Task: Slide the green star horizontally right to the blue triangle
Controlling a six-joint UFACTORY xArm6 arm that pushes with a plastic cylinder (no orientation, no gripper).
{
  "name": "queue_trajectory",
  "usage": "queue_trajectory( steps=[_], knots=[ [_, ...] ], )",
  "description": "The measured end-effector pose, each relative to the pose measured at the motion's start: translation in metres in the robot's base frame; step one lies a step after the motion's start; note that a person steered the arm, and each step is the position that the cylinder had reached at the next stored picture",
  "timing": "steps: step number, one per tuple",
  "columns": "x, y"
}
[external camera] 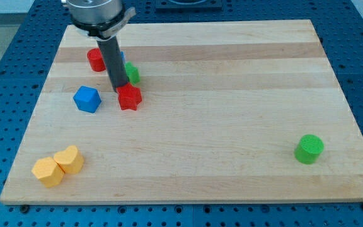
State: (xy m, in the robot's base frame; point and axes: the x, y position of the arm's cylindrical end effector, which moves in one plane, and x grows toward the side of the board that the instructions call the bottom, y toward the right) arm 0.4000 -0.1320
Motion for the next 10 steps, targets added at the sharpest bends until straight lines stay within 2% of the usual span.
queue_trajectory(
  steps=[2,3,5,6,7,8,9,10],
  knots=[
    [-0.011,-0.055],
    [-0.023,-0.041],
    [-0.023,0.115],
    [-0.024,0.083],
    [-0.023,0.023],
    [-0.030,-0.003],
    [-0.044,0.007],
    [-0.048,0.061]
  ],
)
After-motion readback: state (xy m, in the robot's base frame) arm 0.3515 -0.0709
